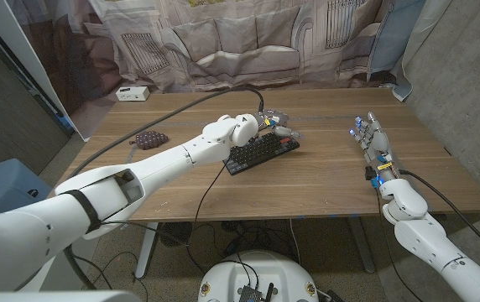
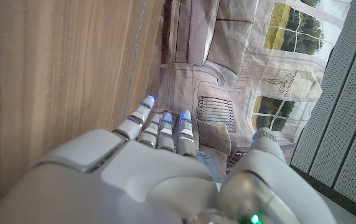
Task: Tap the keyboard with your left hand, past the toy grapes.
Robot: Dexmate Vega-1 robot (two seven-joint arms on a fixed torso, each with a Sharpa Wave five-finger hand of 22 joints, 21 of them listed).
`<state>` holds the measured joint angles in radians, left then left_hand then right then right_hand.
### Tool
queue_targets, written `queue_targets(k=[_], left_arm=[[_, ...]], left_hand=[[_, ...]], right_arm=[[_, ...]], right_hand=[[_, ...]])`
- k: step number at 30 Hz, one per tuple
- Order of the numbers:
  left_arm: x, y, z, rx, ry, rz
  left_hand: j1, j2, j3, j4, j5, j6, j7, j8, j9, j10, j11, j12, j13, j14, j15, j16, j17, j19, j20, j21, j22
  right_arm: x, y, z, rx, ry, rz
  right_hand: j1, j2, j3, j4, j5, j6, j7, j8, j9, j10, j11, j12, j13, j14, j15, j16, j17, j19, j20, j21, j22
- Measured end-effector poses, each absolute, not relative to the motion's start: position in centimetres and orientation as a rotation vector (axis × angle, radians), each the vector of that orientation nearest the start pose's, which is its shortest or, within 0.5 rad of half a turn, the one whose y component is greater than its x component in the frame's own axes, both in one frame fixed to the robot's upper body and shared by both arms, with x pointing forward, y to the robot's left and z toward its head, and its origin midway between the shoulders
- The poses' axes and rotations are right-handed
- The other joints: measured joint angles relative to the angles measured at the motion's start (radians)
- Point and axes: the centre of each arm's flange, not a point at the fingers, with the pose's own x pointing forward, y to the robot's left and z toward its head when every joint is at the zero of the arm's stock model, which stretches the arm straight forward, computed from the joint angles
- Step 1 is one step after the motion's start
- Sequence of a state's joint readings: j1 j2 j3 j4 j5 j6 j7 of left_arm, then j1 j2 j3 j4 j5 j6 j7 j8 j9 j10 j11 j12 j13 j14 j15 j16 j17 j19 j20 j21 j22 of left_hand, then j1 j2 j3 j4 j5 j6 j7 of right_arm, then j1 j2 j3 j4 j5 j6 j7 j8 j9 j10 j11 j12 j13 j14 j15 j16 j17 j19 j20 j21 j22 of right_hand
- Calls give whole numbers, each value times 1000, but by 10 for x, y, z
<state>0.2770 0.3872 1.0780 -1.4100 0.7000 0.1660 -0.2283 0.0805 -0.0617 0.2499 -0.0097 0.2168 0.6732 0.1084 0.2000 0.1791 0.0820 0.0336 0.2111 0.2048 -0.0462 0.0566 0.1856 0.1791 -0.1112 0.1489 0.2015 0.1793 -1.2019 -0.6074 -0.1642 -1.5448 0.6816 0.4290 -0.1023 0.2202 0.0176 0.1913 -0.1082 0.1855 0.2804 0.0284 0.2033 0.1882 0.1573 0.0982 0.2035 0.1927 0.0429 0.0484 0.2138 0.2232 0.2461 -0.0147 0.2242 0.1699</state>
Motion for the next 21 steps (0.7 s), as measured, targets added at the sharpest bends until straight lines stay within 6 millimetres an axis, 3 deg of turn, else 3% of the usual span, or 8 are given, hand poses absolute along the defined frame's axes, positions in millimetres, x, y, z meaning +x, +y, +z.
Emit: queue_targets(k=[10, 21], left_arm=[[642, -10, 54, 1745, -708, -318], [647, -12, 50, 1768, -695, -317]], left_hand=[[0, 0, -3, 3, 0, -29, -21, -12, 0, 0, 0, 0, 0, 0, 0, 0, 0, 0, 0, 0, 0], [0, 0, -3, 3, 0, -42, -23, -15, 0, -5, -5, 0, 0, 0, 0, 0, 0, -4, 3, 0, 0]], right_arm=[[568, -368, -84, 112, -669, 16], [568, -368, -85, 112, -666, 14]], right_hand=[[0, 0, 0, 0, 0, 0, 0, 0, 0, 0, 0, 0, 0, 0, 0, 0, 0, 1, 1, 0, 0], [0, 0, 0, 0, 0, 5, 6, 0, 0, 1, -1, 0, 0, 0, 0, 0, -5, 1, 1, -8, 0]])
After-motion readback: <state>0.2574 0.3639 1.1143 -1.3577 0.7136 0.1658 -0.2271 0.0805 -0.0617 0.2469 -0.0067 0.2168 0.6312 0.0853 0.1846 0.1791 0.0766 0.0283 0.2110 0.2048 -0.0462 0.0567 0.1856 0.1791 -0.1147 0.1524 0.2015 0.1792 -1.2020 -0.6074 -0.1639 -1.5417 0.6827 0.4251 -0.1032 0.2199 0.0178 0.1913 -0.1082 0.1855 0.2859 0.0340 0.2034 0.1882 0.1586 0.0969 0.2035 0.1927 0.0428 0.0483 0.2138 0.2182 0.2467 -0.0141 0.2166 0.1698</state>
